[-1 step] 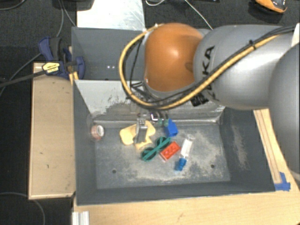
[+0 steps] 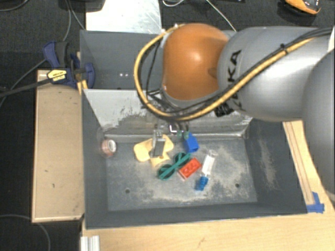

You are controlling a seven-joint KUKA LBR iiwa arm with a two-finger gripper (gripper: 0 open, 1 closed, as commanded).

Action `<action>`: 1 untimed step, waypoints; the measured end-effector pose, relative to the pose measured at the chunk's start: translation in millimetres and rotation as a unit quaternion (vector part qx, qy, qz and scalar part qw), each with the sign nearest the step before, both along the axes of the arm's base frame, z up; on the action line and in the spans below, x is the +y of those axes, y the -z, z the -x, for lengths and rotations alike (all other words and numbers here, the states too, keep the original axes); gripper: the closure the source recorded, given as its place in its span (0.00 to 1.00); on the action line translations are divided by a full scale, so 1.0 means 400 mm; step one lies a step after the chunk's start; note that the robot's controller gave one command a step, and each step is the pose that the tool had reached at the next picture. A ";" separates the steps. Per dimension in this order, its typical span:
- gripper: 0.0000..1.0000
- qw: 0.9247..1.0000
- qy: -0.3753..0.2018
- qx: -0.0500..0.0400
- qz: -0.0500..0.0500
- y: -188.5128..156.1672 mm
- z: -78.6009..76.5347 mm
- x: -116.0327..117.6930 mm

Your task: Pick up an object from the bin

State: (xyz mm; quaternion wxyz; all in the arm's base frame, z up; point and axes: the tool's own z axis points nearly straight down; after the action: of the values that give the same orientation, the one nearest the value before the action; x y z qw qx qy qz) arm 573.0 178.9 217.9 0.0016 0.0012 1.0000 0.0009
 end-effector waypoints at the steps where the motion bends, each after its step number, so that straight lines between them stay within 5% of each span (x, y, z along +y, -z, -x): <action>1: 0.00 1.000 0.000 0.000 0.000 0.001 0.000 0.000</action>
Offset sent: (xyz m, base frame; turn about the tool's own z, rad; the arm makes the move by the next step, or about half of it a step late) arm -0.0597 -0.0003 0.1634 -0.0960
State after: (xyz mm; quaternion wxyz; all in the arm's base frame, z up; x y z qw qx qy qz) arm 573.0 178.7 217.5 0.0015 0.0009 1.0000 0.0008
